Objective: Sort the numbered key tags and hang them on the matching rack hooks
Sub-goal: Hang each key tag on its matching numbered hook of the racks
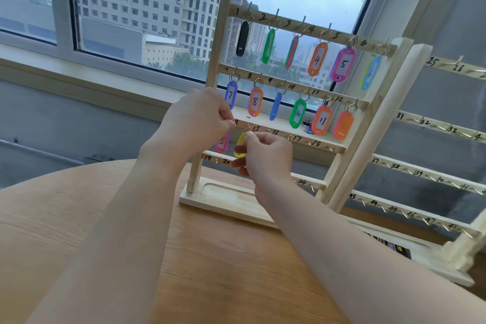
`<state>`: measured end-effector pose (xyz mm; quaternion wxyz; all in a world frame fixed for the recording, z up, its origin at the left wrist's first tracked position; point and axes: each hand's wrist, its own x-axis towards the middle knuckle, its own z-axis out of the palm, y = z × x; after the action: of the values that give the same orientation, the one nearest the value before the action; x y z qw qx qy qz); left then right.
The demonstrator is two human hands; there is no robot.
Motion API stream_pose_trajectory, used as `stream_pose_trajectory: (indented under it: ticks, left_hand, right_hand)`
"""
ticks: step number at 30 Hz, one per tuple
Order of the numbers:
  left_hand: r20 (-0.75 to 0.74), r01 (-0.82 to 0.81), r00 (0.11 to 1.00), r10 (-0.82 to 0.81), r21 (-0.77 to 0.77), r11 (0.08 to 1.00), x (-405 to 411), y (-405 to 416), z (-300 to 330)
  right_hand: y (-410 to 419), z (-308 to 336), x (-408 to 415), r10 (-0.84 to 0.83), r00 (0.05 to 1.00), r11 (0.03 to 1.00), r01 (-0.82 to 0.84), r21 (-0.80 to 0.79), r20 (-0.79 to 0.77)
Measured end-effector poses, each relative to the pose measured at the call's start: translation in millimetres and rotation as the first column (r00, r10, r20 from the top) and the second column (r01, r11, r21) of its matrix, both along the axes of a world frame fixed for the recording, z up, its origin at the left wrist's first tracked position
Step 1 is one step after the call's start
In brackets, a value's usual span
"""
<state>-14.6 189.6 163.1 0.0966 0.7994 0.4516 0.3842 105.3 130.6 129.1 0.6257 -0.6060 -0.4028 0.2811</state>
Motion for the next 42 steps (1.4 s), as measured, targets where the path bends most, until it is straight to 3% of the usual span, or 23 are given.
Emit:
stream_pose_trajectory:
  ticks: [6,11,20,26,32,36,42]
  left_hand:
    - [0.004,0.023,1.0,-0.023,-0.009,1.0,-2,-1,0]
    - [0.005,0.017,1.0,-0.017,-0.022,1.0,-3,0,-2]
    - [0.06,0.142,0.988,-0.139,-0.049,0.989,4,-24,15]
    - [0.042,0.353,0.935,-0.352,-0.04,0.935,59,-57,14]
    - [-0.148,0.544,0.82,-0.553,-0.1,0.833,122,-112,-15]
    - [-0.23,0.659,0.669,-0.707,-0.256,0.707,153,-142,-48]
    - [-0.201,0.747,0.388,-0.9,-0.502,0.434,210,-178,-89]
  right_hand:
    - [-16,-6,20,0.057,0.995,0.995,-0.05,-0.08,0.082]
    - [-58,-19,60,0.152,0.896,0.973,-0.06,-0.225,0.417]
    - [-189,-23,165,0.12,0.689,0.953,0.121,-0.277,0.715]
    - [-276,-40,236,0.045,0.646,0.886,0.327,-0.33,0.762]
    - [-331,-51,270,0.074,0.677,0.801,0.397,-0.447,0.733]
    - [-352,-62,275,0.145,0.683,0.774,0.372,-0.512,0.716]
    - [-357,-76,267,0.23,0.69,0.728,0.345,-0.592,0.686]
